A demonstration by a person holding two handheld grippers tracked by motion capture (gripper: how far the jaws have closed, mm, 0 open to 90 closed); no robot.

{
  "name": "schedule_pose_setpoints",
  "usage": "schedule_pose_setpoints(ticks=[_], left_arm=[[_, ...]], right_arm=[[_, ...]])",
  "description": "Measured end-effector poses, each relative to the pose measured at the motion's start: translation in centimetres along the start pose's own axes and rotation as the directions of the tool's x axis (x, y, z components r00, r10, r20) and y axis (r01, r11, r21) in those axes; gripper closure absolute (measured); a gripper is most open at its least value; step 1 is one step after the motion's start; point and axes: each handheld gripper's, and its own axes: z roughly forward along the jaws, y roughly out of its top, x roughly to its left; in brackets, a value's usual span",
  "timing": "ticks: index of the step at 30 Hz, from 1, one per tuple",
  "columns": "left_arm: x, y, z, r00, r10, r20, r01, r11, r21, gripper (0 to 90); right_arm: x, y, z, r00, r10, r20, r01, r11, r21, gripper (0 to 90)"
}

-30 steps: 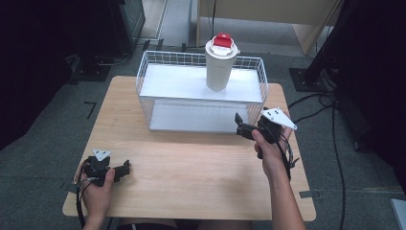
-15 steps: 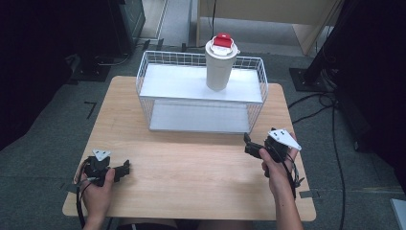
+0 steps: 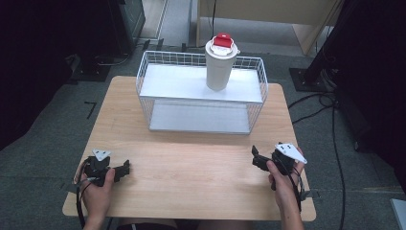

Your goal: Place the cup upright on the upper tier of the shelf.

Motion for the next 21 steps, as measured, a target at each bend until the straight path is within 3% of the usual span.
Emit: schedule_pose_setpoints(ticks=[11, 21], left_arm=[[0.0, 0.0, 0.0, 1.0, 0.0, 0.0, 0.0, 1.0, 0.0, 0.0], [0.0, 0.0, 0.0, 1.0, 0.0, 0.0, 0.0, 1.0, 0.0, 0.0]], right_arm=[[-2.5, -2.8, -0.7, 0.9978, 0.023, 0.063, -0.027, 0.998, 0.057, 0.0], [-4.8, -4.5, -1.7, 0.9931, 0.009, 0.117, -0.021, 0.994, 0.107, 0.0]])
